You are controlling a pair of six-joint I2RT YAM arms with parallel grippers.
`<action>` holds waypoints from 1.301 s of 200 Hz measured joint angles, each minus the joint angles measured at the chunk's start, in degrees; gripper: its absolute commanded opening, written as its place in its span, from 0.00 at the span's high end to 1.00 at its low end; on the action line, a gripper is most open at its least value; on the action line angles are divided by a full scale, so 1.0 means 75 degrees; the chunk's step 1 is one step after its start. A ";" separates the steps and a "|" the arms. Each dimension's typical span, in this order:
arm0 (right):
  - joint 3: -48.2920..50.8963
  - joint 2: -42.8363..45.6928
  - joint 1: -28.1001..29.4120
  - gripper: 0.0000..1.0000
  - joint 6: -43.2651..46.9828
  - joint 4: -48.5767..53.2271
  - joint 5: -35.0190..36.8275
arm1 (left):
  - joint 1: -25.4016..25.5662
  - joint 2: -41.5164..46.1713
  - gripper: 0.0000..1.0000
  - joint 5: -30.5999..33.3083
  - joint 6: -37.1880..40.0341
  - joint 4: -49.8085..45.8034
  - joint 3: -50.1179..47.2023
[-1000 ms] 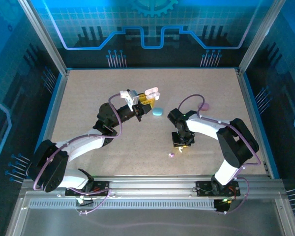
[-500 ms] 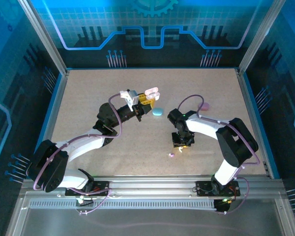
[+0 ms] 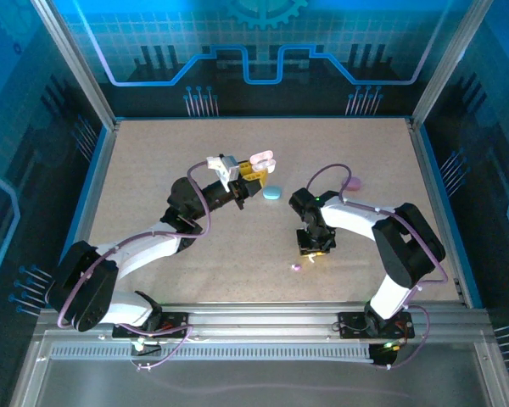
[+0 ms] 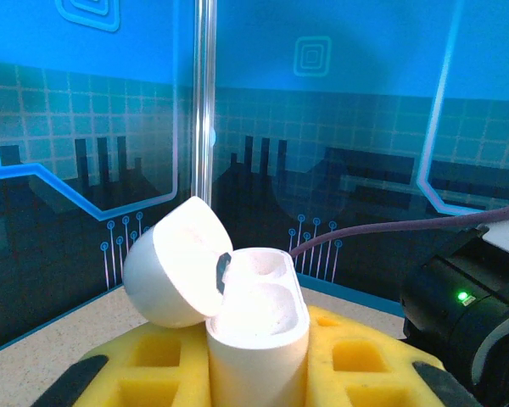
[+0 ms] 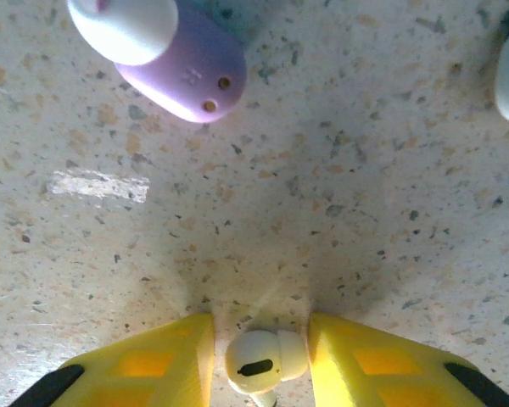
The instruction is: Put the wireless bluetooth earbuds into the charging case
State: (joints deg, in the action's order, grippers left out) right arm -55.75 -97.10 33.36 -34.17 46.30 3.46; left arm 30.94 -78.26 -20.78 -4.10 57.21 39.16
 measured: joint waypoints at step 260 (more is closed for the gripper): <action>0.0023 -0.0012 -0.0006 0.71 0.0055 -0.0090 -0.0055 | 0.0000 0.0000 0.80 0.0000 0.0000 -0.0052 0.0000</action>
State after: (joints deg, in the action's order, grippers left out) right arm -55.57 -97.19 33.32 -33.76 45.63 3.05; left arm 30.94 -78.26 -20.78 -4.10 56.82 39.16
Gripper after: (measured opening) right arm 0.293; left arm 0.218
